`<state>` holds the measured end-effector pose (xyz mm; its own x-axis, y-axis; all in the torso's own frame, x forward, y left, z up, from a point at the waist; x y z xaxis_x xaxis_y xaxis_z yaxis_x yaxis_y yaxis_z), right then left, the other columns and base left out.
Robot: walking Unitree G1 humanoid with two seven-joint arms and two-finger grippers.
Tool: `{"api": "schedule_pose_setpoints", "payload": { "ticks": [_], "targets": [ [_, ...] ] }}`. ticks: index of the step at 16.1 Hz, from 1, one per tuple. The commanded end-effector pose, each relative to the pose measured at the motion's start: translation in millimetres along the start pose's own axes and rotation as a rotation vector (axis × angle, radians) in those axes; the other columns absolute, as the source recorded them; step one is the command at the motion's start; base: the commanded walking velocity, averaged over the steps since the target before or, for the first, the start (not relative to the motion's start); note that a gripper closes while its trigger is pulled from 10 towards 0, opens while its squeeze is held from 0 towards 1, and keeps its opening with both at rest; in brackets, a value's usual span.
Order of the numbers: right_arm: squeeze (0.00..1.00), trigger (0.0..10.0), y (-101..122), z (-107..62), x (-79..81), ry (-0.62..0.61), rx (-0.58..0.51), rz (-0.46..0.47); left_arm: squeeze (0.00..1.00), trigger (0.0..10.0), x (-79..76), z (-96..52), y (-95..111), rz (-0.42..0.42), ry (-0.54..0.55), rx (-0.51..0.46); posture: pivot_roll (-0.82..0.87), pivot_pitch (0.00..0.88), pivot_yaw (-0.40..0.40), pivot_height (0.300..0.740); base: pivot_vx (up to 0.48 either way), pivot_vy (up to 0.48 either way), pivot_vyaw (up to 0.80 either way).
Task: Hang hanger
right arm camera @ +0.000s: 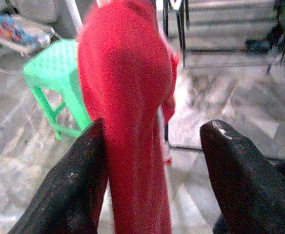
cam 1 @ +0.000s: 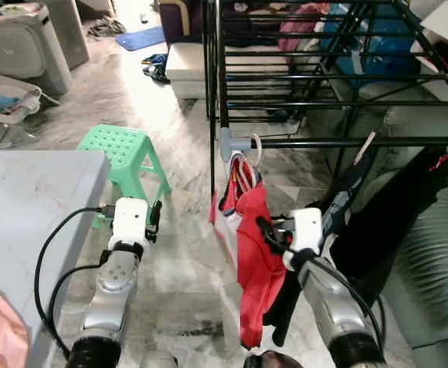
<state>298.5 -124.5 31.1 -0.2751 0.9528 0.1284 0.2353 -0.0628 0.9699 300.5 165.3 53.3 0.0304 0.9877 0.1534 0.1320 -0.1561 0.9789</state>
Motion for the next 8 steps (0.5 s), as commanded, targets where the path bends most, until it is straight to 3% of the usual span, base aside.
{"api": "schedule_pose_setpoints", "payload": {
  "ticks": [1,4,8],
  "targets": [
    [1.00,10.0,8,-6.2,2.1,0.007,-0.056,-0.027,0.00,10.0,2.7,-4.2,-4,0.013,0.016,0.005,0.00,0.000,0.026,0.740,0.000,0.000,0.00],
    [1.00,10.0,15,-19.9,-3.5,-0.030,-0.112,-0.073,0.00,10.0,2.0,-9.4,-4,0.022,0.017,0.000,-0.01,0.000,0.034,0.740,0.000,0.000,0.00],
    [1.00,10.0,27,-45.5,-17.8,-0.117,-0.179,-0.061,0.00,10.0,-3.9,-17.8,-4,0.028,-0.002,-0.021,-0.02,0.000,0.044,0.740,0.000,0.000,0.00]
  ]
}}
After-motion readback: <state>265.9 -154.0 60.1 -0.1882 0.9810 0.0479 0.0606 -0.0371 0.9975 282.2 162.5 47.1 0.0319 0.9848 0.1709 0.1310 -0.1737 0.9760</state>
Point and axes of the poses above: a point about 5 cm out from each wrist's last joint towards the gripper, its own z axis pointing out of the wrist towards the gripper, its own y axis along the axis of the wrist's last joint, x = y × z, the point moved 3 cm from there along z, pointing out of the wrist towards the gripper, and after that the axes turned 1 degree about -z, right-handed, at the moved point
